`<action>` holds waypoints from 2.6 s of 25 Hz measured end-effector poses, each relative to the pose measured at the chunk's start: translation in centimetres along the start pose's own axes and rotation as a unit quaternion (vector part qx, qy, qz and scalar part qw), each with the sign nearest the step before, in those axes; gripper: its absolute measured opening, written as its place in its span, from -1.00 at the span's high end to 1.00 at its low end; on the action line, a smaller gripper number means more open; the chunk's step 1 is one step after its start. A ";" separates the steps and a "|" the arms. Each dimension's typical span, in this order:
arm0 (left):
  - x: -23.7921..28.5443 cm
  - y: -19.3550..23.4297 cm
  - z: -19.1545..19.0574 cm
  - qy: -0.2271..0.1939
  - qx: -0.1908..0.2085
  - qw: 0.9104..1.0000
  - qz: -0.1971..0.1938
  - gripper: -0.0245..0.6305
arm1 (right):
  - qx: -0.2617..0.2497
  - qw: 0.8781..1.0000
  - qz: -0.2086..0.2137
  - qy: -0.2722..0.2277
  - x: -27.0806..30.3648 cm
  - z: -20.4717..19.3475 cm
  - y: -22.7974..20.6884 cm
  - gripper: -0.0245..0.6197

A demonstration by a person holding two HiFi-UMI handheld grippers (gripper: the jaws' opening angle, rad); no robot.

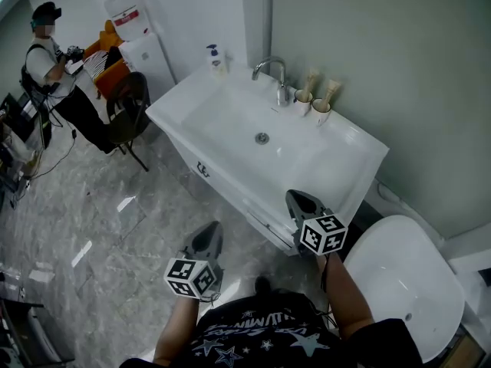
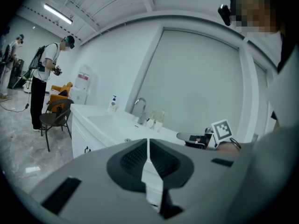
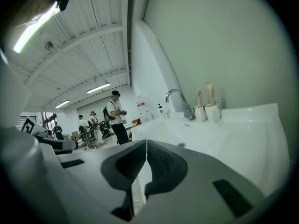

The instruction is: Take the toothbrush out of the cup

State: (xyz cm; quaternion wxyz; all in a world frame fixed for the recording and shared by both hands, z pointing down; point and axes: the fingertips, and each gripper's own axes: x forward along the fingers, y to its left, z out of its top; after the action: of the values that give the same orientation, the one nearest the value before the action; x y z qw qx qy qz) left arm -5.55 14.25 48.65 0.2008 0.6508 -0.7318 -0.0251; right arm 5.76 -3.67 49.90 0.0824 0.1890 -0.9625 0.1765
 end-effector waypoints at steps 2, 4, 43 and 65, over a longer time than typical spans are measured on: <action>1.0 -0.2 0.3 0.000 0.002 1.000 0.004 0.84 | 0.009 1.000 -0.004 0.000 0.3 0.2 -1.1 0.88; 1.4 -0.3 0.5 0.001 0.002 1.000 0.007 0.84 | 0.015 1.000 -0.006 0.004 0.5 0.0 -1.8 0.88; 29.7 6.3 12.4 0.067 0.049 0.970 -0.227 0.84 | 0.074 0.957 -0.275 -0.051 7.0 6.8 -16.2 0.88; 40.6 5.7 17.6 0.021 0.094 0.942 -0.321 0.84 | 0.051 0.906 -0.411 -0.085 10.0 11.9 -22.1 0.88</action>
State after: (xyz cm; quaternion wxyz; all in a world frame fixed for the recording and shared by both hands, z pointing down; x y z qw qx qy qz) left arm -19.56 -27.89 44.78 0.1357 0.8676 -0.4784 -0.0055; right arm 4.22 -30.56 47.92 0.0555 0.5859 -0.7927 0.1587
